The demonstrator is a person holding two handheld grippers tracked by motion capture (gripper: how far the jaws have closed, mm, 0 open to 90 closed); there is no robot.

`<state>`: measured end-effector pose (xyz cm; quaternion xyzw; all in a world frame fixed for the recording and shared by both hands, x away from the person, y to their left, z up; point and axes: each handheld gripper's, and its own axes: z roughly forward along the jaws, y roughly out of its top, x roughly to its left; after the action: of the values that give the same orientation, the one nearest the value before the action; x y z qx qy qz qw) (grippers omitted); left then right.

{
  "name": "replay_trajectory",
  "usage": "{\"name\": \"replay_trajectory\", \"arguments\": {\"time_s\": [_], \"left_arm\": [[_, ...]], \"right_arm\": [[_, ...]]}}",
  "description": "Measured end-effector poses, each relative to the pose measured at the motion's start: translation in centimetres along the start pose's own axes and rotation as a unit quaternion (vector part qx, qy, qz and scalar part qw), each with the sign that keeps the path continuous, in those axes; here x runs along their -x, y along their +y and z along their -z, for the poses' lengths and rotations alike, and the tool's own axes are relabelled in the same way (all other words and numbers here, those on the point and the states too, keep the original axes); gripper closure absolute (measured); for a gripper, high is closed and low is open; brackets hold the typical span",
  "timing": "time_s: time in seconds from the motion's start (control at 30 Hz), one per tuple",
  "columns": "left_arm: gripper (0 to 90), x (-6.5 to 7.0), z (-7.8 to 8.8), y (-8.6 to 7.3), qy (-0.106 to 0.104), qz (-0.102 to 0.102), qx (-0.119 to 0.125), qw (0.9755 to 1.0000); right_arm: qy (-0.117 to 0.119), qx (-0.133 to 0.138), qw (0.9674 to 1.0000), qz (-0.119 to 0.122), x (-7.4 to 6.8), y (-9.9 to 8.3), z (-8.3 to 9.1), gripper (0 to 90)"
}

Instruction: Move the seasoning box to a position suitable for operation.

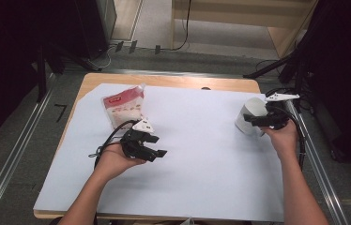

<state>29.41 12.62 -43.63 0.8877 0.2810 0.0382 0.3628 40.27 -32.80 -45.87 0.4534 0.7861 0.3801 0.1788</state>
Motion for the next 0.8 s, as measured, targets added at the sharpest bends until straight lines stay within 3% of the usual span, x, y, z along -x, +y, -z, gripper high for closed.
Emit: {"name": "replay_trajectory", "arguments": {"time_s": [0.5, 0.8], "left_arm": [[38.6, 0.0, -0.2, 0.3, -0.002, -0.004, -0.002, 1.0000], [38.6, -0.2, -0.2, 0.3, -0.003, 0.000, 0.001, 1.0000]], "right_arm": [[0.042, -0.007, 0.9988, 0.024, -2.5, 0.7, 0.7, 15.7], [0.058, 0.016, 0.9973, 0.042, -4.7, 1.1, 0.8, 15.6]]}}
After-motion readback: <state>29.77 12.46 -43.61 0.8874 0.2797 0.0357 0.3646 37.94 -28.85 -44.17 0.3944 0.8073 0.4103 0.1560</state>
